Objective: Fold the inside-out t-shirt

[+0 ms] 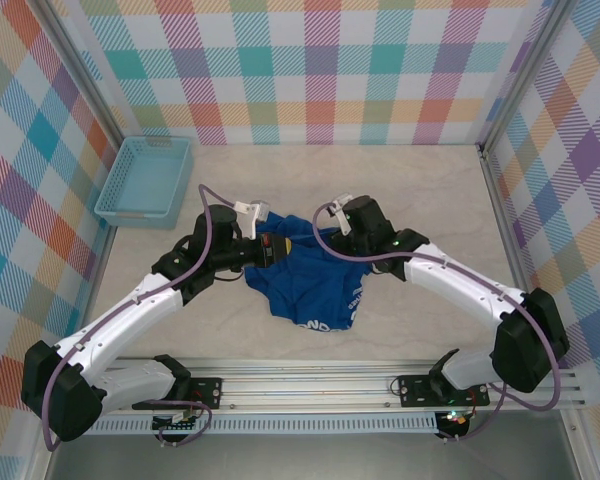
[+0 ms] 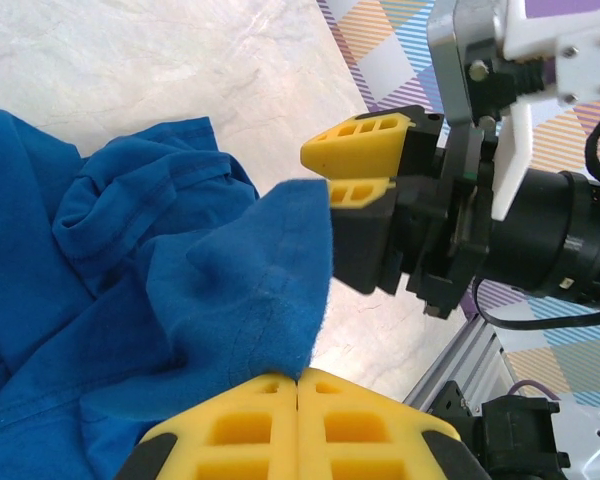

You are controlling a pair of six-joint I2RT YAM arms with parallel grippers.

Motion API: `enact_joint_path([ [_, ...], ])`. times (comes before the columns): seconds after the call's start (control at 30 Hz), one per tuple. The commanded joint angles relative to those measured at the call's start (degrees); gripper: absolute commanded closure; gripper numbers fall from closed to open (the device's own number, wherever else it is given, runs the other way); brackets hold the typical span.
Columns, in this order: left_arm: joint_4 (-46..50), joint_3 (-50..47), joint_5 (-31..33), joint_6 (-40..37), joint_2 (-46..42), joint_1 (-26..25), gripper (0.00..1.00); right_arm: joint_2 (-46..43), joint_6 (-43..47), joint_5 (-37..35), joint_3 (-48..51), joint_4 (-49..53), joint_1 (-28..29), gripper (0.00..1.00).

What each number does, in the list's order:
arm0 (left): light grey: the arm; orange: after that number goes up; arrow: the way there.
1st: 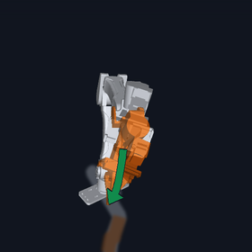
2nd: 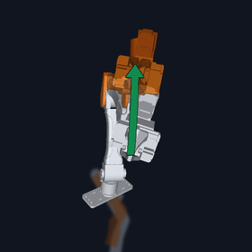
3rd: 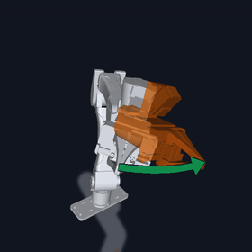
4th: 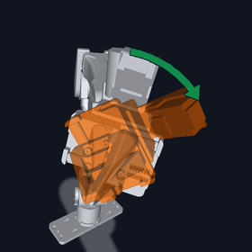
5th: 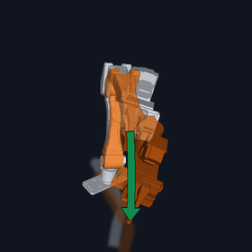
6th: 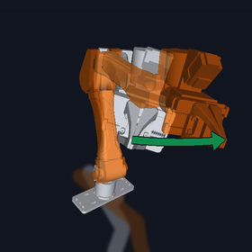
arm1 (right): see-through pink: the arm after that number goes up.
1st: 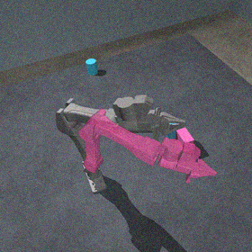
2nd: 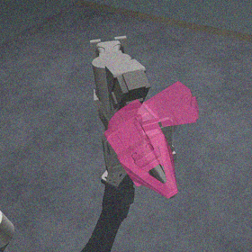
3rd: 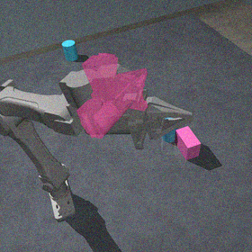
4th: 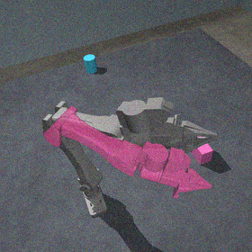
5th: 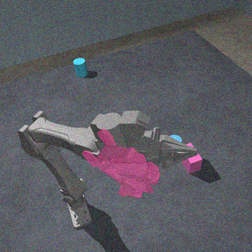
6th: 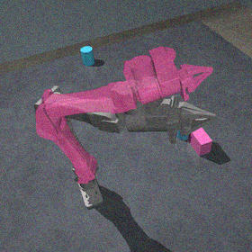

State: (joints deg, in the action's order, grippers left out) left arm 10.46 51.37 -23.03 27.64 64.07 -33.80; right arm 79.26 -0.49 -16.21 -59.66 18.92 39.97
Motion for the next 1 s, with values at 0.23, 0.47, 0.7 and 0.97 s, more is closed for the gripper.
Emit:
enact_joint_path([
  [0.23,1.9,1.5,2.4,-1.3,-0.7,0.5,1.00,0.8,-5.6,5.1,-5.1,7.7,-4.8,0.72],
  [0.47,6.6,1.6,11.2,-2.5,-0.7,0.6,1.00,-1.3,-7.4,16.5,-8.2,17.1,-11.3,0.83],
  [0.7,3.5,-0.5,9.2,-3.7,1.5,0.6,1.00,-1.6,-7.8,25.8,-7.5,22.7,-14.6,0.91],
  [0.97,-2.4,-4.1,1.1,-2.8,5.8,-1.0,1.00,-2.8,-11.6,25.1,-0.9,23.3,-14.8,0.99],
])
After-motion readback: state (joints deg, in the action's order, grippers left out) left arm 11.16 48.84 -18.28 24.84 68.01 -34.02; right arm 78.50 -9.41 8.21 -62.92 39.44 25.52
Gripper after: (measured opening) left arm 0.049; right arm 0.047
